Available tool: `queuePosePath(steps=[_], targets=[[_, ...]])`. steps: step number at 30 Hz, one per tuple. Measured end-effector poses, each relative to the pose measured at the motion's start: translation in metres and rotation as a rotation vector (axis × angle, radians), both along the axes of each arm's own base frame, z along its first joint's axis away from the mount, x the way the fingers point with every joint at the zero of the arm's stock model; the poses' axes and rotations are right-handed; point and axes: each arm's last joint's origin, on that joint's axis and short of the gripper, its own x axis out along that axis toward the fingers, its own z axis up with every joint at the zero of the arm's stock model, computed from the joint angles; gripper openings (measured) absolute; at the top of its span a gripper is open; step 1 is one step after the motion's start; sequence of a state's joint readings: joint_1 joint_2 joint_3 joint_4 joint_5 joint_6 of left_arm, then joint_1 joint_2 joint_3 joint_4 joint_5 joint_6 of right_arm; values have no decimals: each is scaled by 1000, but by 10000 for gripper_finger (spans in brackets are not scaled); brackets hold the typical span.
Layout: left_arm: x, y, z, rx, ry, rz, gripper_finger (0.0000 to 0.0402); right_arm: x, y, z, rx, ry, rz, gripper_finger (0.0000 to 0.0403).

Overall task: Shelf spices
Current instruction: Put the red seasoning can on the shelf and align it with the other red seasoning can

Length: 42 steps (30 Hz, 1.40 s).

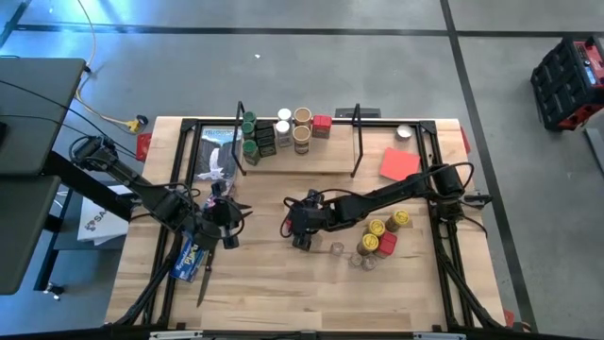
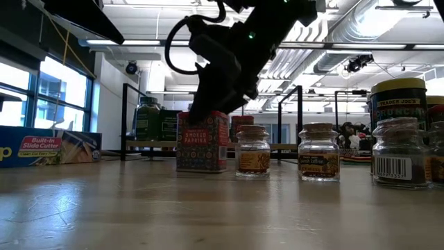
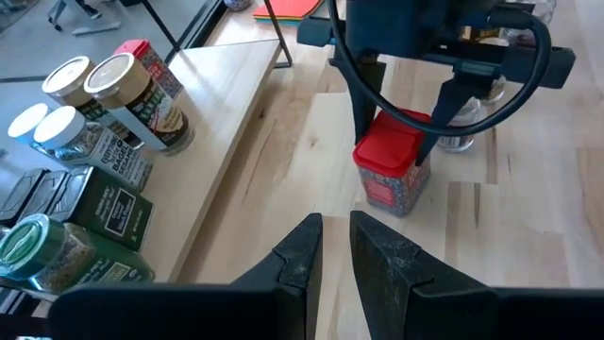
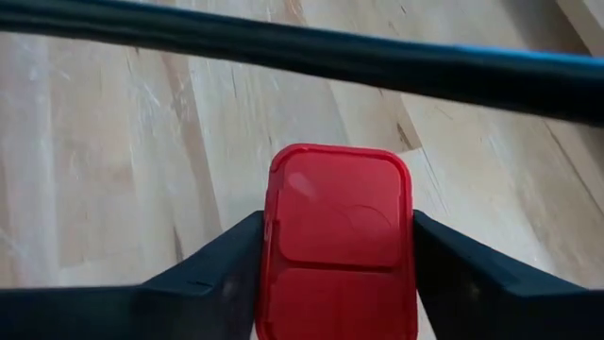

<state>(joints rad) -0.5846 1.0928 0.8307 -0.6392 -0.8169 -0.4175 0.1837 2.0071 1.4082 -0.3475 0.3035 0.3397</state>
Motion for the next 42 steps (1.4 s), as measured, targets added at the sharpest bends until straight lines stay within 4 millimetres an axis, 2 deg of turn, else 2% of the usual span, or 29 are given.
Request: queuePosePath(steps=[2, 7, 9, 12, 17, 19, 21, 25, 27, 30, 33, 42], targets=[[0, 0, 0, 1, 1, 0, 53, 0, 0, 0, 5, 0, 4, 207], [0, 0, 0, 1, 1, 0, 53, -4, -1, 7, 11, 13, 33, 207], [0, 0, 0, 0, 0, 0, 53, -9, -4, 21, -3, 13, 46, 207], [0, 0, 0, 0, 2, -1, 53, -23, -17, 52, -44, 33, 53, 207], [0, 0, 0, 1, 0, 0, 53, -54, -60, 103, -191, 121, 44, 207], [0, 0, 0, 1, 0, 0, 53, -66, -87, 119, -230, 150, 26, 207], [0, 0, 0, 1, 0, 0, 53, -74, -118, 125, -212, 163, 14, 207], [0, 0, 0, 12, 3, -3, 53, -81, -172, 121, -152, 166, 84, 207], [0, 0, 0, 12, 2, -2, 53, -81, -192, 117, -145, 143, 112, 207], [0, 0, 0, 7, 2, -1, 53, -78, -212, 109, -112, 106, 165, 207], [0, 0, 0, 3, -1, 0, 53, -74, -223, 99, -130, 104, 200, 207], [0, 0, 0, 0, -1, 1, 53, -66, -230, 79, -154, 163, 254, 207]])
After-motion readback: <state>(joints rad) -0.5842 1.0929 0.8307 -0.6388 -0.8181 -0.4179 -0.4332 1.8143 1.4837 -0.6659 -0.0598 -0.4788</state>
